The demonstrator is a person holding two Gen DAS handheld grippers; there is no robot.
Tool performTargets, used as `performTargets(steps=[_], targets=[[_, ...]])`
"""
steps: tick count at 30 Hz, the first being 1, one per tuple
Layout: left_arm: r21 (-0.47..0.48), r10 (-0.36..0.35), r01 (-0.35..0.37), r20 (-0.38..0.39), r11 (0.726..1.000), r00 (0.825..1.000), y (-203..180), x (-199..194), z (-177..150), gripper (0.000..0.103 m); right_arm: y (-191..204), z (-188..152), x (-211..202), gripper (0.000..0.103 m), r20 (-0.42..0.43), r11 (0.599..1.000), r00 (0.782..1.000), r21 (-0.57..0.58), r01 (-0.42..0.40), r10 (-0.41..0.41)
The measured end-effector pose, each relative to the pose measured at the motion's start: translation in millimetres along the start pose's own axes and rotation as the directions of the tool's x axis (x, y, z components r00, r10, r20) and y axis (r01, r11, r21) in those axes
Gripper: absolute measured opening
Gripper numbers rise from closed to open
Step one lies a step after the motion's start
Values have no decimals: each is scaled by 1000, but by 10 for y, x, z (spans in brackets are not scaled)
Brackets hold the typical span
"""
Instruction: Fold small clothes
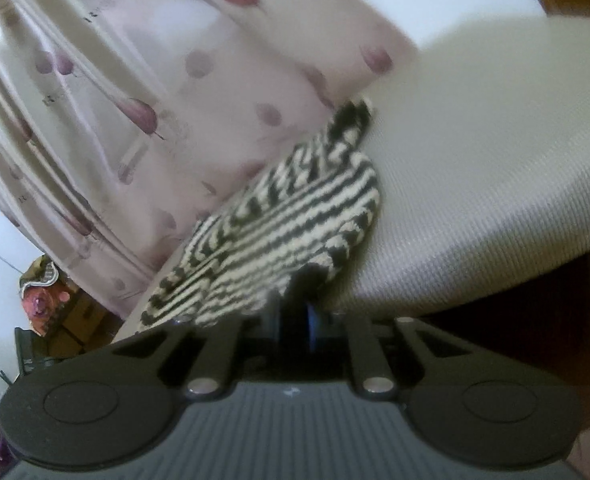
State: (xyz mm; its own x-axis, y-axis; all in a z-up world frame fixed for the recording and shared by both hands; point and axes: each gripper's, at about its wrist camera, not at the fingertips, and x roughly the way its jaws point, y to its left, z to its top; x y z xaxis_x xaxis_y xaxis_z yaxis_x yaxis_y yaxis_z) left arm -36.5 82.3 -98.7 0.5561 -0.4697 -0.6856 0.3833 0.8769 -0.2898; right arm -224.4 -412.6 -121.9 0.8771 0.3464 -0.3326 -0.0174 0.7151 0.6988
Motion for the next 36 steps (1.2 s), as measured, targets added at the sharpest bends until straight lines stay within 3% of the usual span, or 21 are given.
performTargets(steps=[1,2,3,5,7,8,9,10,12,14,16,21,29,36], targets=[[0,0,0,1,1000,1000,-1,-7,-4,84,-1,-6,1,30,6,1000,1000,5,-5,5],[2,-1,1,2,1000,1000,-8,-7,-11,91,-4,-11,10,50,6,1000,1000,8,-8,8],[10,0,1,-2,1000,1000,-20,-1,-20,89,2,-13,28,72,-2,1000,1000,9,-7,7],[50,14,-13,-8,999,1000,-75,28,-34,87,15,-19,74,76,-14,1000,1000,11,-20,20],[86,27,-27,-4,996,1000,-117,33,-46,72,48,-25,124,74,-26,1000,999,0,-23,23],[95,37,-37,-1,995,999,-124,32,-47,52,70,-27,168,61,-34,1000,999,-14,7,-7],[99,50,-50,1,994,999,-126,34,-45,17,69,-28,206,30,-52,1000,998,-16,26,-27],[88,49,-48,-7,995,999,-105,38,-39,13,50,-28,251,18,-74,999,996,-8,47,-47],[56,37,-37,-6,998,999,-78,22,-37,12,40,-29,243,11,-70,999,997,-1,36,-36],[25,40,-40,5,999,999,-73,-7,-31,11,62,-6,186,11,-55,1000,998,12,17,-16],[-27,-1,2,37,1000,999,-43,-82,2,11,72,51,107,10,-30,999,999,40,-25,26],[-14,-6,8,128,1000,992,-177,-213,148,11,204,249,37,10,9,995,997,51,-80,80],[-64,-2,21,285,998,958,-320,-335,549,9,460,659,138,10,87,984,982,40,-173,169],[-139,28,25,369,990,929,-308,-192,1151,9,487,1246,511,10,132,986,977,-1,-168,167]])
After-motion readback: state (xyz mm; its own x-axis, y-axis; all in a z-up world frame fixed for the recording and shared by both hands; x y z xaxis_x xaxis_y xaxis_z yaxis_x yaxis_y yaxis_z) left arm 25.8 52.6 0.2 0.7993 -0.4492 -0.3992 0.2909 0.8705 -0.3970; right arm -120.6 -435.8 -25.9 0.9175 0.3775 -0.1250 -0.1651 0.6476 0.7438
